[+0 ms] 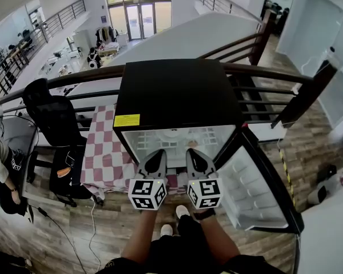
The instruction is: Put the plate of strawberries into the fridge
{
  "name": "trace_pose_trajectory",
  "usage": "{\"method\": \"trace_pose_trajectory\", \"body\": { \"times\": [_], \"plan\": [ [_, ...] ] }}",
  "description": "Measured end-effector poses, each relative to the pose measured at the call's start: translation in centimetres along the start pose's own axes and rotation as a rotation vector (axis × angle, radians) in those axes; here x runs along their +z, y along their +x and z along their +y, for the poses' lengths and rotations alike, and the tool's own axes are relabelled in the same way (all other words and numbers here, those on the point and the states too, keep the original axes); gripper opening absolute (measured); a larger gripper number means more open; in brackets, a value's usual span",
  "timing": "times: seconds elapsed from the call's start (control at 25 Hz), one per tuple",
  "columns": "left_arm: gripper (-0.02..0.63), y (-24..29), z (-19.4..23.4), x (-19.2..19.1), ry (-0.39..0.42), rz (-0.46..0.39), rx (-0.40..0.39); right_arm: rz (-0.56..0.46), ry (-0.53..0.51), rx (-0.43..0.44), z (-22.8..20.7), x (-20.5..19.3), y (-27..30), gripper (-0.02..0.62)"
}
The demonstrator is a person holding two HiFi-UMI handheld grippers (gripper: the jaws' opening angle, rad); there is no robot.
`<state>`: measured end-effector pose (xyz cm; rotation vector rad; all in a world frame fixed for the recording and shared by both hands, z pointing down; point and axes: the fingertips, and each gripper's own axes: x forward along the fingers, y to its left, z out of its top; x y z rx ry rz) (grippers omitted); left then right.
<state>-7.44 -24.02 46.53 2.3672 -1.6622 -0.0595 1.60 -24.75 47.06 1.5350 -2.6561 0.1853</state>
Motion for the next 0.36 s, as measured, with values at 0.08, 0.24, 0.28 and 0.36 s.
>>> {"method": "trace_pose_trajectory", "body": {
  "times": [0.08, 0.24, 0.28, 0.36],
  "plan": [
    [0.018, 0.1, 0.1, 0.0, -0.003, -0.002, 0.006, 0.003, 0.003, 0.0, -0.1, -0.1, 0.1, 0.02],
    [0.018, 0.5, 0.6, -0.4, -0.017, -0.004, 0.018, 0.018, 0.016, 0.003, -0.2, -0.9, 0.5, 0.02],
    [0.018, 0.7, 0.8, -0.5, -0.02, -0.004, 0.022, 0.021, 0.02, 0.003, -0.3, -1.1, 0.7, 0.02],
    [0.018, 1.0, 1.2, -0.7, -0.027, -0.003, 0.03, 0.028, 0.029, 0.003, -0.6, -1.5, 1.0, 0.02]
  ]
}}
